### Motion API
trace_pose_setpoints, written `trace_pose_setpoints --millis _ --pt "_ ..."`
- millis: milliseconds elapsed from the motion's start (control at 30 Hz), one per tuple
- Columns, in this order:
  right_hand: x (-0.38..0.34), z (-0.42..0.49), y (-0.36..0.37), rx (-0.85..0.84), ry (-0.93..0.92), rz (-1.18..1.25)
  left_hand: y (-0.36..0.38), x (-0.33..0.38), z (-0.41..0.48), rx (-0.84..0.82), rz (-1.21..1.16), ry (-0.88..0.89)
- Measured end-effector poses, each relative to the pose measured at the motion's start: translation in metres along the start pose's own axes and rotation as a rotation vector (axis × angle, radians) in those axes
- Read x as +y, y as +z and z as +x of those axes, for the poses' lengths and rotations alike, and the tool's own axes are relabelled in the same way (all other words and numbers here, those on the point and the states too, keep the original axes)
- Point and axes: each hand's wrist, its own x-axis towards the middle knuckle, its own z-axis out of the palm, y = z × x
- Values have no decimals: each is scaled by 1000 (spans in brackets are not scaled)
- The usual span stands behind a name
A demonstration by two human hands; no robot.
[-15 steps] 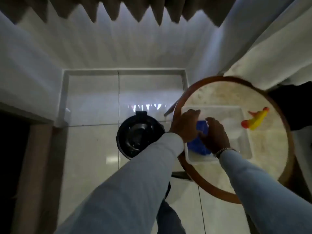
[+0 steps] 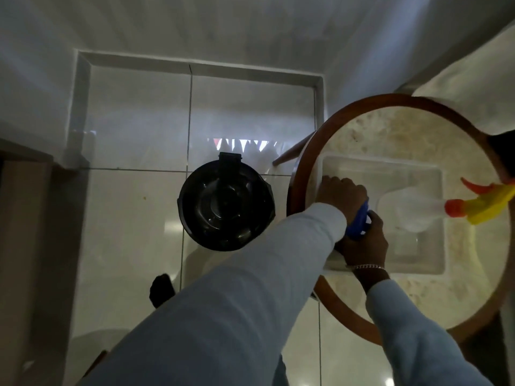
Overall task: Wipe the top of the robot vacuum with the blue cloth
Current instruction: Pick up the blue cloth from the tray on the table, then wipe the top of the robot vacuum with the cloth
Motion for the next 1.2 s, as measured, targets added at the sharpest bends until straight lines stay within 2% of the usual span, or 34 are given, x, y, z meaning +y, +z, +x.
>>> trace_pose_setpoints --millis 100,233,367,467,600,767,833,900,967,1067,1133,1200 --pt "-11 -13 -20 35 -51 -27 -4 -3 -15 86 -241 28" --pt "-35 -41 -50 86 -254 -143 -21 -19 -54 238 -690 47" --pt "-71 -68 -44 42 -332 5 -37 -52 -94 395 -940 -4" --pt "-97 -84 1 -25 -340 143 -33 -90 -116 493 -1020 -58" --pt "-98 -84 93 -135 -380 229 6 -157 -130 584 -980 -182" --pt "-71 -39 191 -176 -253 368 64 -234 -128 658 -964 -256" --pt "-56 -15 218 -188 -161 390 87 -265 -131 693 -871 -288" --pt "-41 3 239 -203 -153 325 111 -292 -137 693 -713 -284" --pt "-26 12 252 -172 -210 140 130 -306 -141 638 -597 -262" --pt "-8 19 255 48 -362 -35 150 -318 -136 464 -493 -223" --pt "-6 26 256 163 -540 -74 157 -327 -126 306 -348 -140" --pt "-13 32 267 101 -717 -165 163 -336 -117 193 -185 -62"
